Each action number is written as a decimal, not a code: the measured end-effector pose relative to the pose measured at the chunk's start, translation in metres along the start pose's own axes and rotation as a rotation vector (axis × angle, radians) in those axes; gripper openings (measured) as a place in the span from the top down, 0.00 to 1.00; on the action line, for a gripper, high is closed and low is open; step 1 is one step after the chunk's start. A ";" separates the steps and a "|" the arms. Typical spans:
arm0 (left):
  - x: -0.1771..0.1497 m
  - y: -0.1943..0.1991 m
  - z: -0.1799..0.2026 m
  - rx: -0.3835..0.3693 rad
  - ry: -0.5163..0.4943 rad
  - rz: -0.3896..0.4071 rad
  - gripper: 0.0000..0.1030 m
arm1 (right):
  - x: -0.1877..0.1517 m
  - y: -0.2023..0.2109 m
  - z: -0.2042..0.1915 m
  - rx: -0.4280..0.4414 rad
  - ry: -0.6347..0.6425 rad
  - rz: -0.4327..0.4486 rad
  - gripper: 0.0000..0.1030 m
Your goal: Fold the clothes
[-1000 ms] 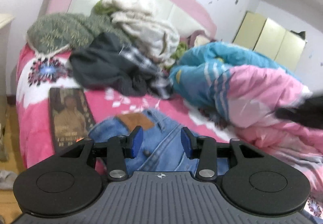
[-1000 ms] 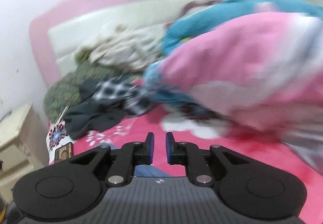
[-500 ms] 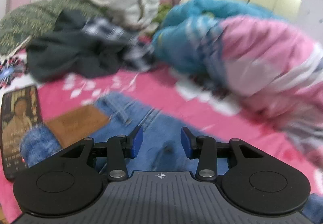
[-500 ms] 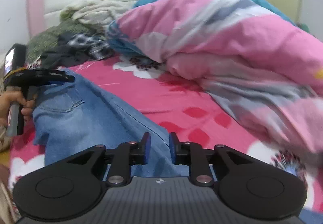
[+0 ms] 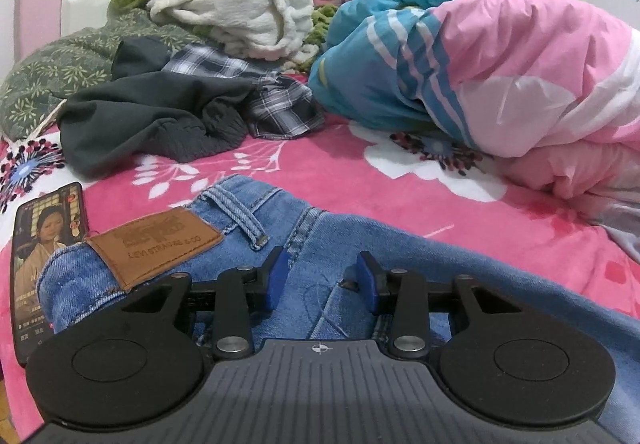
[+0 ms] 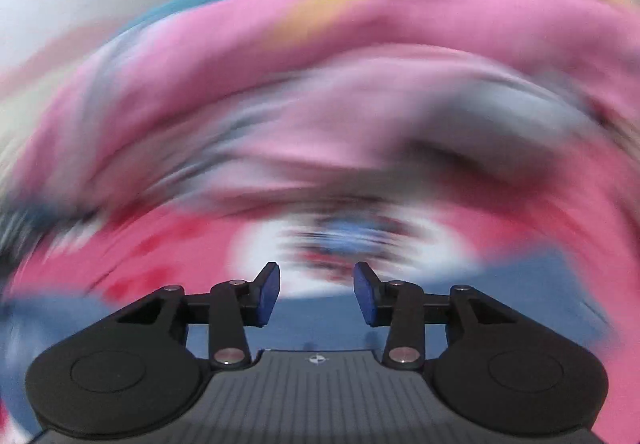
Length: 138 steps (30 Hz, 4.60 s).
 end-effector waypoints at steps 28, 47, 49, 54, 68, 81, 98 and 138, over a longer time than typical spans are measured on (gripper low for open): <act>-0.002 -0.002 0.001 0.012 0.001 0.013 0.62 | -0.056 0.045 0.148 -0.064 -0.570 0.180 0.96; -0.002 -0.002 0.000 0.013 -0.001 0.014 0.62 | -0.021 0.051 0.047 -0.167 0.101 0.025 0.55; -0.002 -0.002 0.001 0.014 -0.004 0.013 0.62 | -0.008 0.024 0.033 -0.127 0.227 -0.019 0.54; -0.002 -0.002 0.003 0.026 -0.014 0.013 0.62 | -0.006 -0.045 -0.005 -0.141 0.667 -0.175 0.54; -0.002 -0.003 0.005 0.044 -0.029 0.019 0.62 | -0.041 -0.073 -0.011 -0.041 0.749 -0.368 0.78; -0.002 -0.003 0.005 0.040 -0.026 0.019 0.62 | -0.037 -0.078 -0.026 -0.312 0.924 -0.075 0.92; -0.003 -0.003 0.006 0.051 -0.026 0.024 0.62 | -0.009 0.014 0.175 -0.381 -0.225 -0.020 0.45; -0.003 -0.003 0.005 0.048 -0.027 0.023 0.62 | -0.027 0.026 0.138 -0.585 0.193 -0.045 0.83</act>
Point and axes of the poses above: each gripper's, at about its wrist camera, not at the fingertips, and y roughly against the way its jaws point, z to its right, x to its top, the point moved 9 cm from there along -y, roughly the way its jaws point, and after that the axes turned 8 degrees about -z, right-handed, at the moved point
